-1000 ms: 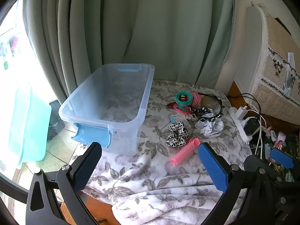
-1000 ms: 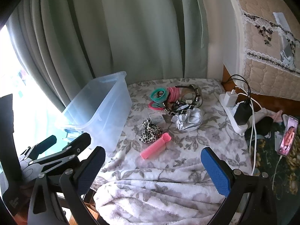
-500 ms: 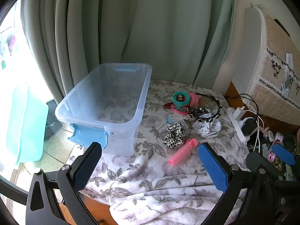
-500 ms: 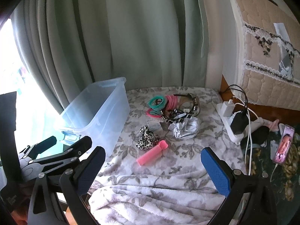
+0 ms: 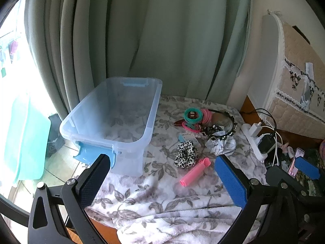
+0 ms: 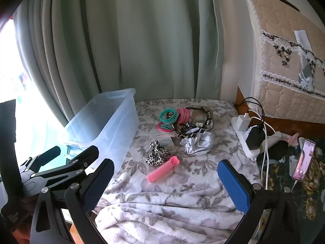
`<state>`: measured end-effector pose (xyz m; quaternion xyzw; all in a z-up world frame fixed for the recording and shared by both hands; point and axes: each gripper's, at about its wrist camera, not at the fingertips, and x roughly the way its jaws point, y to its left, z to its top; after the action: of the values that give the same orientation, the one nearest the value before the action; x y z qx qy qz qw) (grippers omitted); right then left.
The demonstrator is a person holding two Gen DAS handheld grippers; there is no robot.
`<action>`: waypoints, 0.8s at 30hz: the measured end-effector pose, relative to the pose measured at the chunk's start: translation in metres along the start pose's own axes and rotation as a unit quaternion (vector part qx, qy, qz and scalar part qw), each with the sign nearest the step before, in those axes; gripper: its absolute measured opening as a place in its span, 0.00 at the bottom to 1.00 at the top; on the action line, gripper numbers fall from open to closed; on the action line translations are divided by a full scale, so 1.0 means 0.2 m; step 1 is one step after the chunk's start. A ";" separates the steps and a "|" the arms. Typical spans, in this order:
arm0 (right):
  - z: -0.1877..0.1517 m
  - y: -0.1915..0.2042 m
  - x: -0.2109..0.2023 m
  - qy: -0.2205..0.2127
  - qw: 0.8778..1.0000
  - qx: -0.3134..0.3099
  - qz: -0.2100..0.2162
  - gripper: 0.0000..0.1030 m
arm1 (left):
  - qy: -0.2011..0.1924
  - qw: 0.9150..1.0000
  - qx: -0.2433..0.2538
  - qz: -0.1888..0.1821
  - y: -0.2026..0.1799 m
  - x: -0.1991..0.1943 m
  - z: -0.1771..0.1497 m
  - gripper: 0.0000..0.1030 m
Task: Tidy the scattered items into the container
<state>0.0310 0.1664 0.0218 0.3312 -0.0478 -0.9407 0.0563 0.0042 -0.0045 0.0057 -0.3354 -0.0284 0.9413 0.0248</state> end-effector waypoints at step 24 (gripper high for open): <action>0.00 0.00 -0.01 0.007 1.000 0.005 0.002 1.00 | -0.003 1.000 0.002 0.004 0.00 -0.01 0.00 1.00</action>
<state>0.0326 0.1670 0.0228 0.3378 -0.0524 -0.9380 0.0571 0.0064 -0.0054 0.0072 -0.3328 -0.0251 0.9424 0.0221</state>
